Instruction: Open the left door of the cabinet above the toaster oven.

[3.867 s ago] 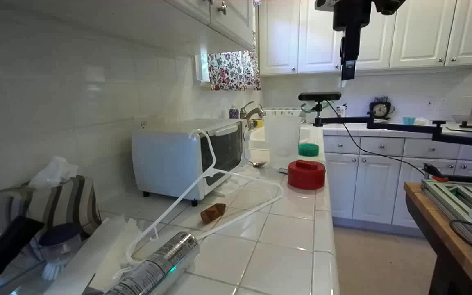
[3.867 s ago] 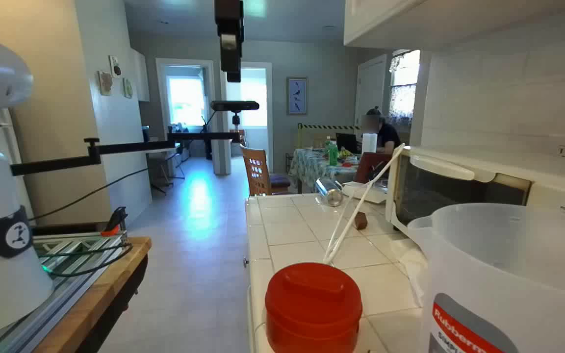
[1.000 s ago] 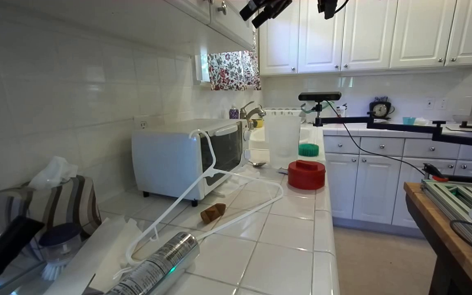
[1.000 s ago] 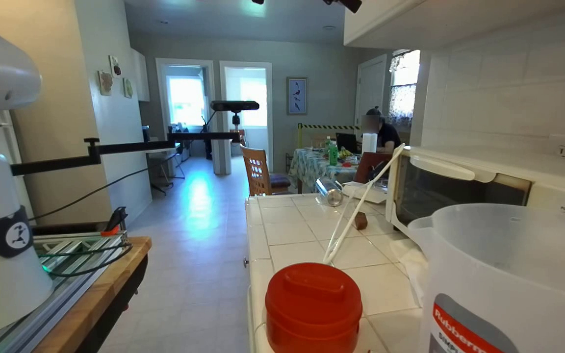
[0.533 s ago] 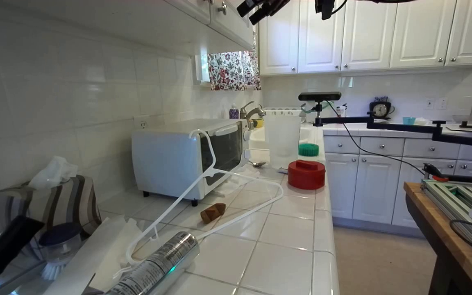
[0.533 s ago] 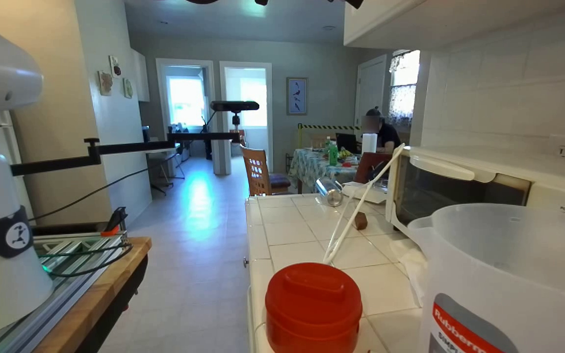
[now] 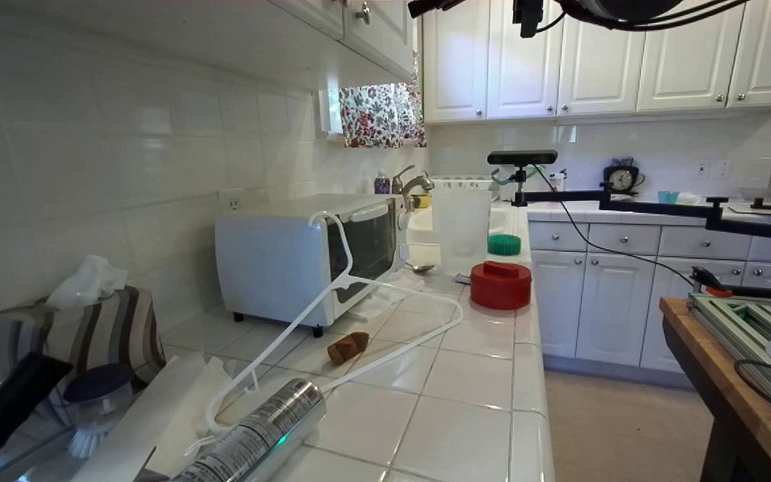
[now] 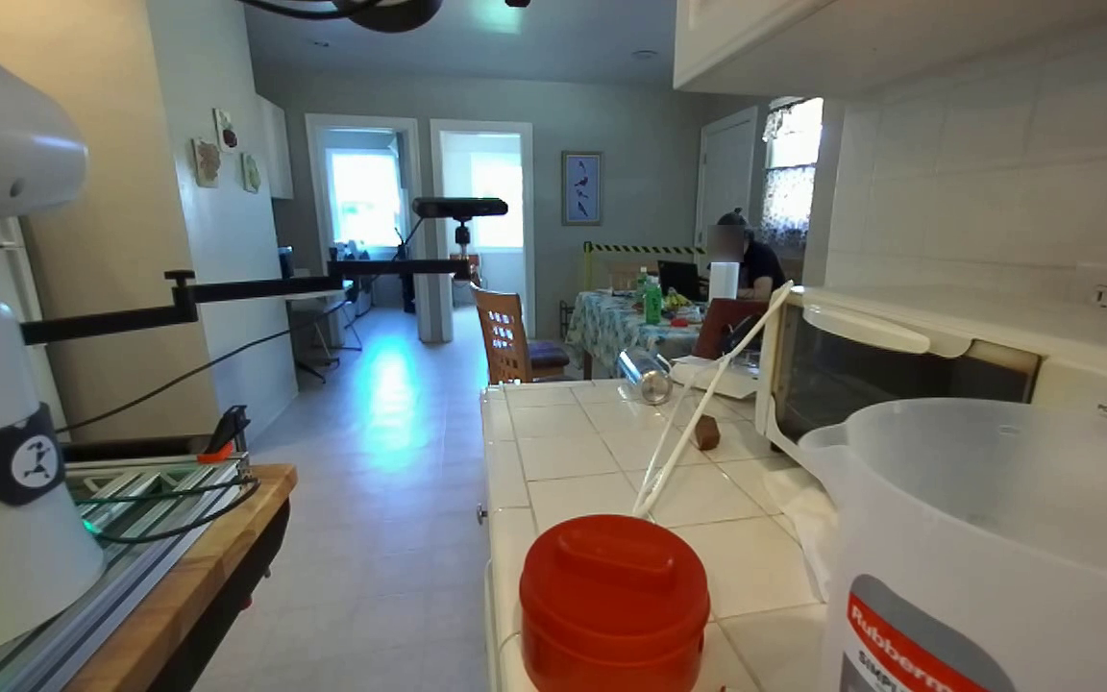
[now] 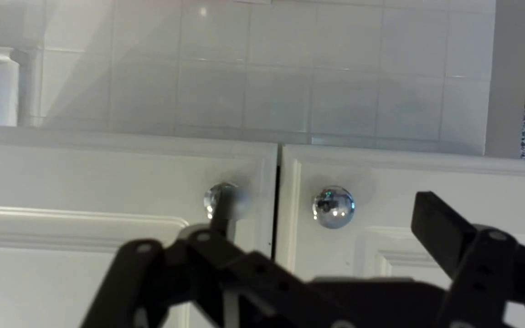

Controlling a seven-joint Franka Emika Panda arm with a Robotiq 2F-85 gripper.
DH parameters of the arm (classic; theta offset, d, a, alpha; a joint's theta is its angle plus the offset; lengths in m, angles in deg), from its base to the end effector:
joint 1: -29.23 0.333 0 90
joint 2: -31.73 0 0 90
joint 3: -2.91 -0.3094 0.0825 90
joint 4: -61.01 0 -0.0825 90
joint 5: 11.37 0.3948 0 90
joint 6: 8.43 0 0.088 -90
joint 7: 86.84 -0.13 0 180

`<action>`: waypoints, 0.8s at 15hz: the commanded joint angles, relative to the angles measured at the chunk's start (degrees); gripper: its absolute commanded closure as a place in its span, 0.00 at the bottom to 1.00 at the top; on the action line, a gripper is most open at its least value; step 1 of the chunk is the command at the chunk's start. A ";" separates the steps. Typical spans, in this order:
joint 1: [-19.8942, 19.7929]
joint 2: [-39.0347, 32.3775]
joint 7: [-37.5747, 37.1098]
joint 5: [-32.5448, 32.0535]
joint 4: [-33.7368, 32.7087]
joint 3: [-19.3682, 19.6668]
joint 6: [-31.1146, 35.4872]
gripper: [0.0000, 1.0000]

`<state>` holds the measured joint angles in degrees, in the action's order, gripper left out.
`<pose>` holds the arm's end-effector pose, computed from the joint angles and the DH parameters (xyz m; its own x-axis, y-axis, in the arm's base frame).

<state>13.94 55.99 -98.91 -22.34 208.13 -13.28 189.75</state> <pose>0.4749 0.0442 0.5431 0.2753 0.0796 0.9581 0.0412 -0.9966 0.0709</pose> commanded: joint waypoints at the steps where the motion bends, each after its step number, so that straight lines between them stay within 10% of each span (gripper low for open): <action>1: -2.25 -2.40 1.56 -0.13 1.32 -1.33 7.84 0.00; 12: -8.21 -7.84 3.10 0.30 -2.18 -6.26 10.88 0.00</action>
<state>8.07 51.88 -98.21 -22.31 207.71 -17.55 193.32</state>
